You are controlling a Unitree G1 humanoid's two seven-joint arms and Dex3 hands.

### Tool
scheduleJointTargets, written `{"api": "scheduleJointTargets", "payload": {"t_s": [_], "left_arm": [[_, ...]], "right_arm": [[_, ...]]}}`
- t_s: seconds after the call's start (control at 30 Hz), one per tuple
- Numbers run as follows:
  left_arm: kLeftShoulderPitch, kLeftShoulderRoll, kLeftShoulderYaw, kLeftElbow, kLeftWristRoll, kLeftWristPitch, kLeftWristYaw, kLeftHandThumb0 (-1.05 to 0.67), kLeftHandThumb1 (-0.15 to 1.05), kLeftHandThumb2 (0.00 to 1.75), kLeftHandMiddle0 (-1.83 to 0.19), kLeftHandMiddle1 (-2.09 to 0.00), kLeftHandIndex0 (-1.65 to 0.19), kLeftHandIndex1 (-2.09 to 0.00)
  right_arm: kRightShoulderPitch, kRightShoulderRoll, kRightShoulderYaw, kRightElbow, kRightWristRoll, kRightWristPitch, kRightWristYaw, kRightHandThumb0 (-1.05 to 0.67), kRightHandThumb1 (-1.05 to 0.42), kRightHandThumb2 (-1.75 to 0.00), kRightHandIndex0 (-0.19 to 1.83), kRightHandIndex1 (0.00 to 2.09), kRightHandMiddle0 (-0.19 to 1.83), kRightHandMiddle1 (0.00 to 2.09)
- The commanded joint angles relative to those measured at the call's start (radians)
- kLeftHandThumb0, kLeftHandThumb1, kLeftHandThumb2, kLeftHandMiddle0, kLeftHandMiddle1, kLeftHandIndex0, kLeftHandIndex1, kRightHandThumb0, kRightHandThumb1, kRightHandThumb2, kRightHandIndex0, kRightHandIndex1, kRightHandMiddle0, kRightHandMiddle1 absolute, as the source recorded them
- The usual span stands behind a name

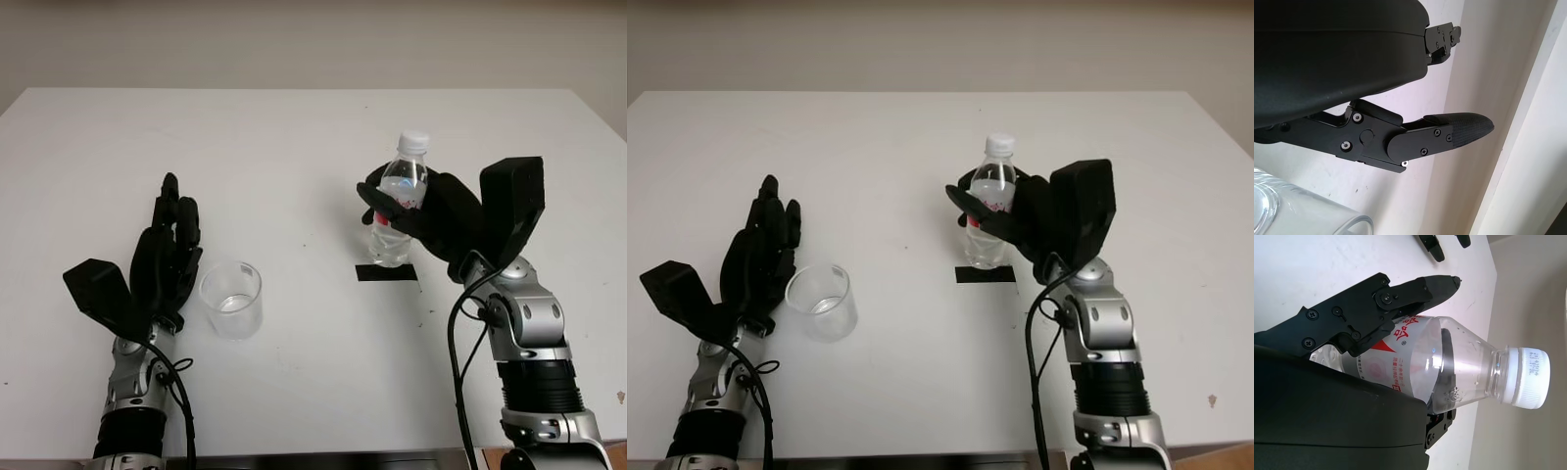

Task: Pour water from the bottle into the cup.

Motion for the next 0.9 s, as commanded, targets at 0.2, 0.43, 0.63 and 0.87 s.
{"api": "scheduleJointTargets", "payload": {"t_s": [0.2, 0.43, 0.63, 0.87], "left_arm": [[0.027, -0.005, 0.002, 0.02, -0.003, 0.016, 0.0, -0.69, 1.05, 0.56, 0.16, -0.05, 0.17, -0.05], [0.028, -0.002, 0.001, 0.013, 0.003, 0.023, 0.006, -0.69, 1.05, 0.56, 0.16, -0.06, 0.17, -0.05], [0.026, 0.006, -0.003, 0.014, 0.013, 0.022, 0.004, -0.69, 1.05, 0.57, 0.16, -0.05, 0.17, -0.05], [0.023, 0.007, 0.0, 0.017, 0.011, 0.021, 0.006, -0.69, 1.05, 0.57, 0.15, -0.06, 0.15, -0.06]], "right_arm": [[0.049, 0.002, 0.019, -0.052, -0.028, -0.087, -0.002, -0.4, -1.05, -0.39, 1.61, 2.09, 1.16, 2.09], [0.046, 0.01, 0.018, -0.018, -0.038, -0.123, -0.003, -0.4, -1.05, -0.4, 1.6, 2.09, 1.14, 2.09], [0.035, 0.021, 0.013, 0.031, -0.041, -0.149, -0.015, -0.4, -1.05, -0.4, 1.63, 2.09, 1.17, 2.09], [0.025, 0.026, 0.009, 0.073, -0.041, -0.176, -0.022, -0.39, -1.05, -0.41, 1.64, 2.09, 1.18, 2.09]]}}
